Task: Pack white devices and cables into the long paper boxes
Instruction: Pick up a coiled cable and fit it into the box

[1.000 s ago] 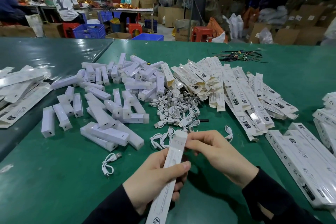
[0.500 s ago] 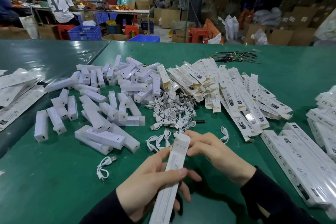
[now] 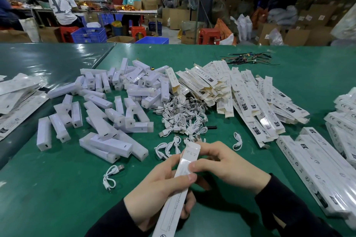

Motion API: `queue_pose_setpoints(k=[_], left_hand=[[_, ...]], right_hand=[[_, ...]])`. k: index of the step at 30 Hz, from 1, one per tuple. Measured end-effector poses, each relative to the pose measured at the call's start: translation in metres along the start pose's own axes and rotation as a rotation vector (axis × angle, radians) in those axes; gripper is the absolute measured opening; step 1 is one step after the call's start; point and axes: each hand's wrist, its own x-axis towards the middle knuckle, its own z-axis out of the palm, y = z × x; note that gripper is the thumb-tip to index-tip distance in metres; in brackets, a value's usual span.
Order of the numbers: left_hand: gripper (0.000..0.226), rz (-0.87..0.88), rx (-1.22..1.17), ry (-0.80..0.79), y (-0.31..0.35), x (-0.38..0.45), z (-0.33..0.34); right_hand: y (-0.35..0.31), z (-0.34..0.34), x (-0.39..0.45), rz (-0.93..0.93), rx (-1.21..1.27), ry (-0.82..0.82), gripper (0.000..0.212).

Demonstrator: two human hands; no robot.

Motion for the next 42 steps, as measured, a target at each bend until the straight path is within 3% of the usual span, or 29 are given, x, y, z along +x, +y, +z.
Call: queue_pose_setpoints(k=[4,10,21,25,33,38,42], left_hand=[[0.051,-0.001,-0.030,0.012,0.001,0.000,0.000],[0.049,0.000,-0.029,0.024,0.000,0.001,-0.001],[0.043,-0.006,-0.100,0.018,0.000,0.000,-0.003],[0.042,0.010,-0.100,-0.004,0.003,-0.001,-0.004],[0.049,0.005,0.006,-0.090,-0.003,0.000,0.001],[0.051,0.070,-0.036,0.053,0.000,0.002,0.001],[0.048,0.102,-0.084,0.205,0.000,0.002,0.001]], right_hand=[[0.001,-0.005,0.001,-0.038,-0.055,0.088,0.027],[0.001,-0.001,0.001,-0.021,-0.107,0.063,0.028],[-0.004,0.000,0.000,-0.033,0.031,0.044,0.018],[-0.007,0.000,-0.002,-0.043,0.084,0.073,0.028],[-0.008,0.008,-0.007,0.108,0.053,-0.203,0.019],[-0.009,0.000,-0.004,0.078,0.050,0.054,0.024],[-0.007,0.000,-0.001,0.084,0.109,0.319,0.044]])
